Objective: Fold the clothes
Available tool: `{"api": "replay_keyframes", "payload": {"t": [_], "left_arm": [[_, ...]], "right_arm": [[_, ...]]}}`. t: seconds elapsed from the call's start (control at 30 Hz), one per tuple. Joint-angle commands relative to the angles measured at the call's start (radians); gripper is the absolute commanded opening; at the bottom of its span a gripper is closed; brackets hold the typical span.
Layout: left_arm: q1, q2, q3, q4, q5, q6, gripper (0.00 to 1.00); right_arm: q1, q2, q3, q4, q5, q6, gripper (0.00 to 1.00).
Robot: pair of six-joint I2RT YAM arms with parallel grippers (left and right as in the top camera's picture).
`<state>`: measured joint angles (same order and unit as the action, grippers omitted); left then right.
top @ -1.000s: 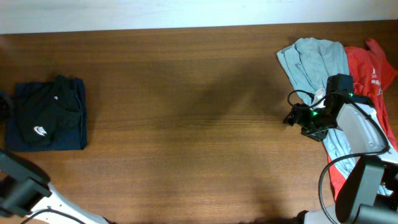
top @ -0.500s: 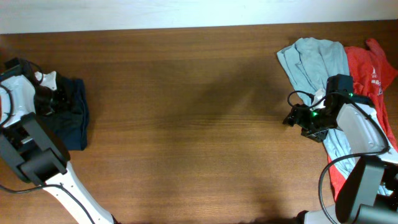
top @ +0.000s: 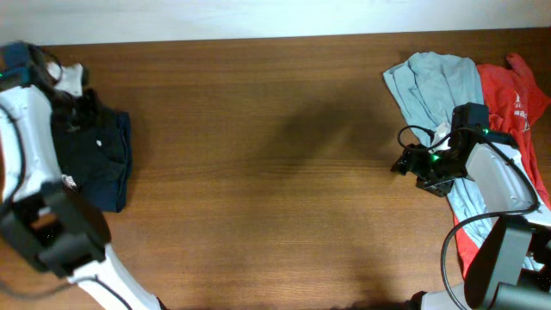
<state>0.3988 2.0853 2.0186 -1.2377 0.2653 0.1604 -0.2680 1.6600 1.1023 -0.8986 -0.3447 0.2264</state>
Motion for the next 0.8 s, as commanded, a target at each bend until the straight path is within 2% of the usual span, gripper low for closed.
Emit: {"api": "replay_keyframes", "payload": {"t": [0.0, 0.17, 0.27, 0.4, 0.43, 0.5, 0.6, 0.77], "left_arm": [[0.004, -0.176, 0.036, -0.017, 0.031, 0.002, 0.25], [-0.060, -0.340, 0.036, -0.030, 0.060, 0.024, 0.25], [-0.194, -0.456, 0.036, -0.036, 0.004, 0.080, 0.32], [-0.365, -0.504, 0.035, -0.067, -0.180, 0.077, 0.47], [-0.392, -0.504, 0.035, -0.075, -0.199, 0.068, 0.58], [-0.447, -0.494, 0.029, -0.092, -0.222, 0.039, 0.99], [-0.499, -0.464, 0.015, -0.118, -0.221, 0.035, 0.99], [-0.510, -0.430, 0.013, -0.118, -0.218, 0.035, 0.99]], "right_arm": [[-0.001, -0.016, 0.028, -0.003, -0.124, -0.074, 0.68], [-0.001, -0.103, 0.089, -0.004, -0.289, -0.195, 0.73], [-0.001, -0.227, 0.123, 0.002, -0.301, -0.240, 0.74], [-0.001, -0.376, 0.125, 0.031, -0.297, -0.257, 0.79], [-0.001, -0.398, 0.125, 0.036, -0.293, -0.256, 0.80], [-0.001, -0.444, 0.125, 0.042, -0.269, -0.256, 0.99], [-0.001, -0.476, 0.125, 0.041, -0.261, -0.256, 0.98], [-0.001, -0.468, 0.125, 0.041, -0.261, -0.256, 0.98]]}}
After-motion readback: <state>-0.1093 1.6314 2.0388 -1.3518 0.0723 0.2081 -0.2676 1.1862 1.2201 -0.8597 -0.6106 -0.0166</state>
